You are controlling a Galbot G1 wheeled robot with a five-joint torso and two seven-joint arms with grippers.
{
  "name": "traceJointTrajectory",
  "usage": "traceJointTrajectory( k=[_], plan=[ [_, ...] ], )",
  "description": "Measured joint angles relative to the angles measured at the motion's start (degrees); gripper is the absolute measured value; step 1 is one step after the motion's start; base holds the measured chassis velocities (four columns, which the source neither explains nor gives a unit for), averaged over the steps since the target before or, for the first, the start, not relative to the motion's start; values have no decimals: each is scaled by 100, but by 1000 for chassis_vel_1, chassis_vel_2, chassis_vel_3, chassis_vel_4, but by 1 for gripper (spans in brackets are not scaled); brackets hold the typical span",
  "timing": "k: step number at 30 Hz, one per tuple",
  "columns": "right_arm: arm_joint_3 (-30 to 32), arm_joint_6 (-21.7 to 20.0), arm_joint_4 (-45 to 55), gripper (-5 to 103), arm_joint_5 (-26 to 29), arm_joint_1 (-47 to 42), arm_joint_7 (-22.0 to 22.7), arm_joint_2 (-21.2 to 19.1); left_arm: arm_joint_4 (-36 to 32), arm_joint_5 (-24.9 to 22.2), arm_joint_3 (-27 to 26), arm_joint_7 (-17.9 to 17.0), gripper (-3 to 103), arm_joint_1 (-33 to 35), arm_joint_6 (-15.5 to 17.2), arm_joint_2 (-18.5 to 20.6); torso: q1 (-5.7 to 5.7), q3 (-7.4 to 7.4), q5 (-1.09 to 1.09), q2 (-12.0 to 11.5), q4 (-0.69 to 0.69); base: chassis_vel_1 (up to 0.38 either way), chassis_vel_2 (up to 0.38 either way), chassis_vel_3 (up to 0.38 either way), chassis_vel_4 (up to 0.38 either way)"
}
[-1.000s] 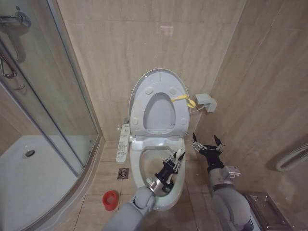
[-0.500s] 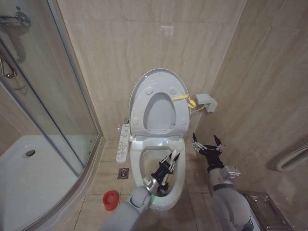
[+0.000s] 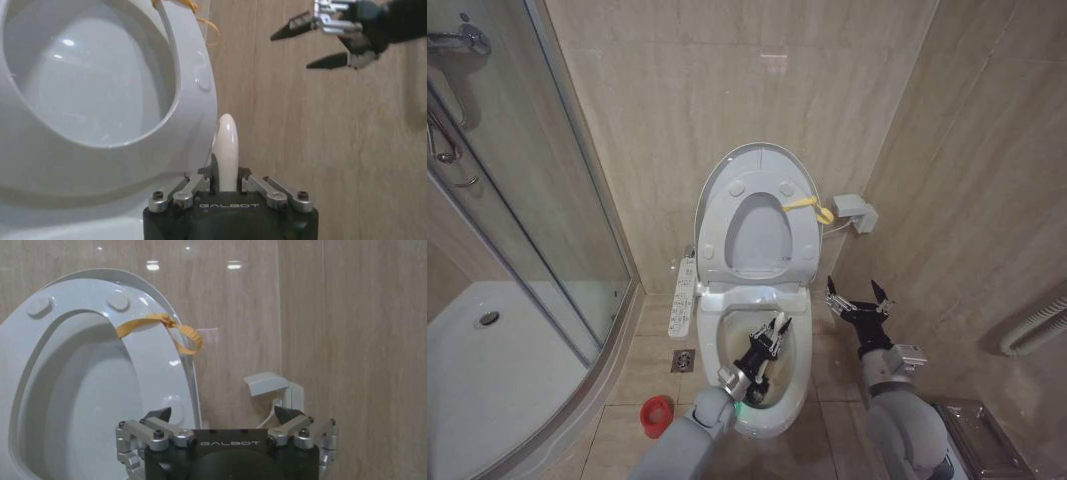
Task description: Open the toilet lid, clean the toilet bowl with a toilet brush, close the toilet lid, and flush.
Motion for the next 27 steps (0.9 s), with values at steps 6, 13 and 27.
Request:
traceJointTrajectory(
  k=[6, 13, 27],
  plan=[
    [0, 0, 0, 100, 0, 0, 0, 0, -223, -36, 105, -71, 21, 23, 65, -106, 0, 0, -1, 0, -3, 0, 0, 0, 0],
    [0, 0, 0, 100, 0, 0, 0, 0, 223, 146, 42, -2, 21, 33, -61, -80, -1, -1, -3, 0, -1, 0, 0, 0, 0],
    [0, 0, 0, 100, 0, 0, 0, 0, -139, -126, 77, 50, 21, 520, -130, 502, -1, -1, -1, 1, 1, 0, 0, 0, 0]
  ],
)
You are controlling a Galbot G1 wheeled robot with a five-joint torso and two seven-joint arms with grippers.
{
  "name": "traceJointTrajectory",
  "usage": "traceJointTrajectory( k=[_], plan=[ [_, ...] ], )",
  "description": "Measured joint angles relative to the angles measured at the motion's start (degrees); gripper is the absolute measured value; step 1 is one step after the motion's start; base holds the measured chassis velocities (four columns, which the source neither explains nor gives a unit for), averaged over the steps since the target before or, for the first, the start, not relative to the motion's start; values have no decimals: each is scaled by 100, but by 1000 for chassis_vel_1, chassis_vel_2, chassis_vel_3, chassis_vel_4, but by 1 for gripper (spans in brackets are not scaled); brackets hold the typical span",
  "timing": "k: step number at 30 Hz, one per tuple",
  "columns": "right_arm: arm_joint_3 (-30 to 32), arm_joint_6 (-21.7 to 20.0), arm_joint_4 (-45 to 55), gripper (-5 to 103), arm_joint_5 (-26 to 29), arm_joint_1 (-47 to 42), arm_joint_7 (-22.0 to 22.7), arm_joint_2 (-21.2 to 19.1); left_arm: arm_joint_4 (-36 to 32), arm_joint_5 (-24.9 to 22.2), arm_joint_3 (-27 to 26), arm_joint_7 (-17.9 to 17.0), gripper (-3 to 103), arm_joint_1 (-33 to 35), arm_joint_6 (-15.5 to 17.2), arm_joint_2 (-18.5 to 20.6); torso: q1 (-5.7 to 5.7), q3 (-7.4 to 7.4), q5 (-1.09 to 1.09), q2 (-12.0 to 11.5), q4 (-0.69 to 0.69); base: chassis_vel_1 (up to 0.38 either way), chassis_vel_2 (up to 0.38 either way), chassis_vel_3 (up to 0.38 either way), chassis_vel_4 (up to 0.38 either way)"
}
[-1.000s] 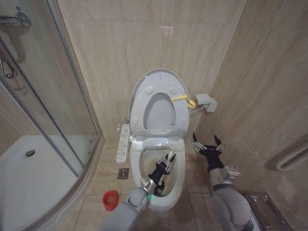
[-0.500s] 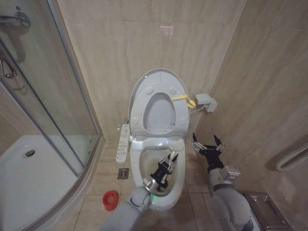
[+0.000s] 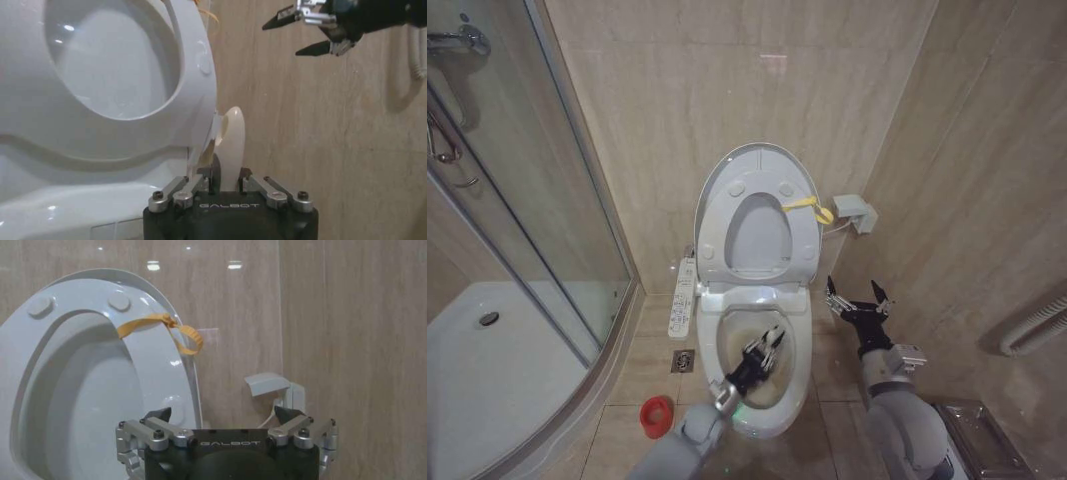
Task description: Open the toilet lid, clean the toilet bowl with a toilet brush, close the toilet lid, and flush.
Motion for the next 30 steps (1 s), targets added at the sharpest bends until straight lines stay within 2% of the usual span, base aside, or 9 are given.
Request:
traceJointTrajectory(
  k=[6, 16, 21, 30],
  plan=[
    [0, 0, 0, 100, 0, 0, 0, 0, -254, -31, -140, 51, 22, 269, -1, 311, 0, 0, -2, 0, -2, 0, 0, 0, 0],
    [0, 0, 0, 100, 0, 0, 0, 0, -363, -42, -290, 263, 22, 359, 33, 478, 0, 0, -2, 0, -3, 0, 0, 0, 0],
    [0, 0, 0, 100, 0, 0, 0, 0, -161, -108, -368, 280, 22, 73, 3, 259, 0, 1, -1, -1, -3, 0, 0, 0, 0],
    [0, 0, 0, 100, 0, 0, 0, 0, -227, -304, -287, 308, 22, -222, 62, -188, 1, 1, 0, -1, -4, 0, 0, 0, 0]
  ],
)
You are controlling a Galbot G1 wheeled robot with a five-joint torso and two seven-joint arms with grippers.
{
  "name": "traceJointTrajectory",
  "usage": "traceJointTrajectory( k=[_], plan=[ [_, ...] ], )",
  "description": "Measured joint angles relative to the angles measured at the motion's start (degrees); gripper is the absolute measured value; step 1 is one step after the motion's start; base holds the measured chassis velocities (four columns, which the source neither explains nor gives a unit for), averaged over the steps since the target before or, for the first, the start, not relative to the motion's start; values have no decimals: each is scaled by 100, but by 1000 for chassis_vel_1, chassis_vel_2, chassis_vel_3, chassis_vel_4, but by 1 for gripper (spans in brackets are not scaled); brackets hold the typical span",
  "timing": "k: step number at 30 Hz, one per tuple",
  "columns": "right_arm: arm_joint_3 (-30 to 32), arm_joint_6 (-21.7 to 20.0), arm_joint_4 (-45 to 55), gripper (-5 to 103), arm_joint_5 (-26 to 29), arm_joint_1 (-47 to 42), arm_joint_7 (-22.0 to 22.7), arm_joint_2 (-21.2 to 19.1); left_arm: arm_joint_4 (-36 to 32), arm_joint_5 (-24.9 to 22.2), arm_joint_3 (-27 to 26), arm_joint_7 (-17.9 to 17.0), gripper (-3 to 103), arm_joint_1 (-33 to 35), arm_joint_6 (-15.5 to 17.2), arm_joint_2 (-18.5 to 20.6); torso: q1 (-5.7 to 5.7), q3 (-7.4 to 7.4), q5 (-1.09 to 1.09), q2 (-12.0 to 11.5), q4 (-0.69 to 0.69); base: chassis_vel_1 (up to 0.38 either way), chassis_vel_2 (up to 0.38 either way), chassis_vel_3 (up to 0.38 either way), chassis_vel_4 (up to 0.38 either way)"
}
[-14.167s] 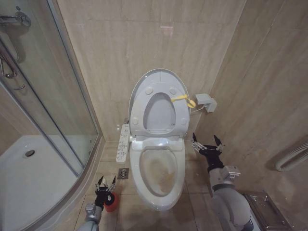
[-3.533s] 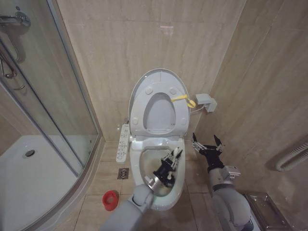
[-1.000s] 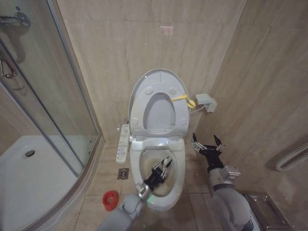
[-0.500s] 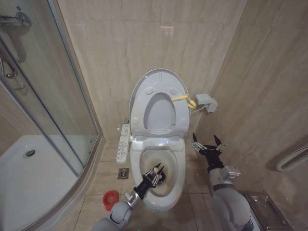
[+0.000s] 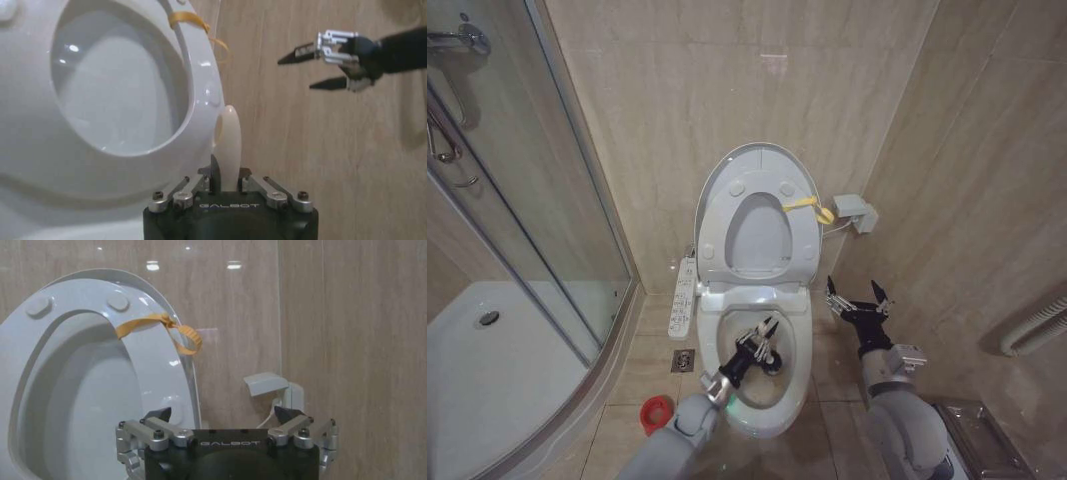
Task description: Open the toilet lid, clean the toilet bowl with a toilet brush, close the toilet lid, and flush.
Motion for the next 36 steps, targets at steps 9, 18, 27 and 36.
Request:
traceJointTrajectory(
  k=[9, 18, 27, 36],
  plan=[
    [0, 0, 0, 100, 0, 0, 0, 0, -82, -89, -14, -26, 21, -18, 17, -235, 0, 0, 0, 0, 1, 0, 0, 0, 0],
    [0, 0, 0, 100, 0, 0, 0, 0, 179, 15, 72, 22, 21, 151, -103, -235, -1, -1, -1, 0, 2, 0, 0, 0, 0],
    [0, 0, 0, 100, 0, 0, 0, 0, -91, -55, 148, -76, 21, 6, 53, -379, 0, 0, -1, 0, -1, 0, 0, 0, 0],
    [0, 0, 0, 100, 0, 0, 0, 0, 146, -30, 167, 22, 21, 108, -63, -366, -1, 0, -1, 0, 3, 0, 0, 0, 0]
  ],
)
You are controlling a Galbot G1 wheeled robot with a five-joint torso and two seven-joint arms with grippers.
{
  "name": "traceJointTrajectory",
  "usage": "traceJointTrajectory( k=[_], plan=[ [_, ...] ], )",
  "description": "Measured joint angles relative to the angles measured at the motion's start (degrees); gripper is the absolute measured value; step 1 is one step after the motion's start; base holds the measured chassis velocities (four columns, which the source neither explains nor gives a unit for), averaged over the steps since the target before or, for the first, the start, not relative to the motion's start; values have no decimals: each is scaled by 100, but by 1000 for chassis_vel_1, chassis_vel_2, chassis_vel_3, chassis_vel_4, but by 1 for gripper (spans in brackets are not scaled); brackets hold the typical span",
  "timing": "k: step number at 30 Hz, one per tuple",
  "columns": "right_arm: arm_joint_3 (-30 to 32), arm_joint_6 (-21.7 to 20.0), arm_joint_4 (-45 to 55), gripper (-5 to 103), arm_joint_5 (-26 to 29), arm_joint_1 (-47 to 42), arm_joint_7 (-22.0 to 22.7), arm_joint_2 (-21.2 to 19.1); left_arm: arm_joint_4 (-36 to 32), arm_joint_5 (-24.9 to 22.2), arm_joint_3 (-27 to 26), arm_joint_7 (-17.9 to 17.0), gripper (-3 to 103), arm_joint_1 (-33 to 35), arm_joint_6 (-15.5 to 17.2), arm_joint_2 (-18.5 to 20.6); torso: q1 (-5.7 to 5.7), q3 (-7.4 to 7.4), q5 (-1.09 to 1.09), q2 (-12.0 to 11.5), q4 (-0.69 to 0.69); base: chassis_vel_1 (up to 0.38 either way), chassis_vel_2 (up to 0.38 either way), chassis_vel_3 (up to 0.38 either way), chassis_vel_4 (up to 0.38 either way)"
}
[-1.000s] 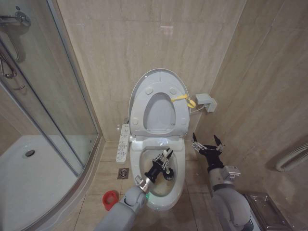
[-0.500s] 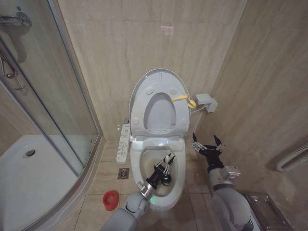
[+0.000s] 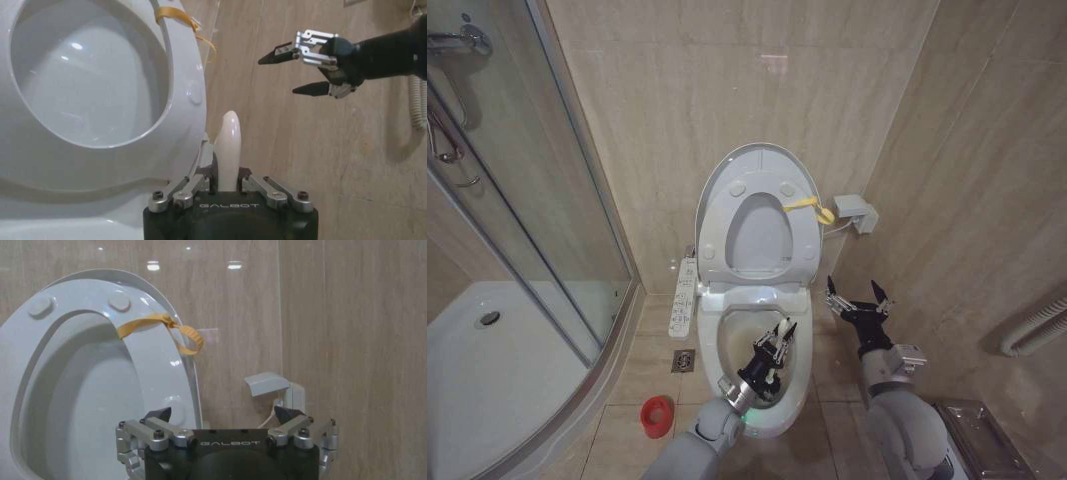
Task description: Open the toilet lid, clean the toilet bowl with a toilet brush, close the toilet lid, and flush.
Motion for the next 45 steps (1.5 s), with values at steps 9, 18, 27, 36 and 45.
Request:
traceJointTrajectory(
  k=[9, 18, 27, 36, 45],
  plan=[
    [0, 0, 0, 100, 0, 0, 0, 0, -163, -51, 20, -8, 21, -115, 130, -25, 0, 0, 0, 0, -3, 0, 0, 0, 0],
    [0, 0, 0, 100, 0, 0, 0, 0, 100, 122, 21, -9, 21, -105, 71, -79, 0, 0, 0, 0, 0, 0, 0, 0, 0],
    [0, 0, 0, 100, 0, 0, 0, 0, 231, 198, 4, -20, 21, -122, 58, -124, 0, 0, 0, 0, 0, 0, 0, 0, 0],
    [0, 0, 0, 100, 0, 0, 0, 0, 367, 258, -155, 39, 21, -163, -49, 31, 0, 0, -1, 1, -3, 0, 0, 0, 0],
    [0, 0, 0, 100, 0, 0, 0, 0, 348, 258, -306, 39, 20, -196, -40, 439, 0, 0, 1, 1, -2, 0, 0, 0, 0]
  ],
)
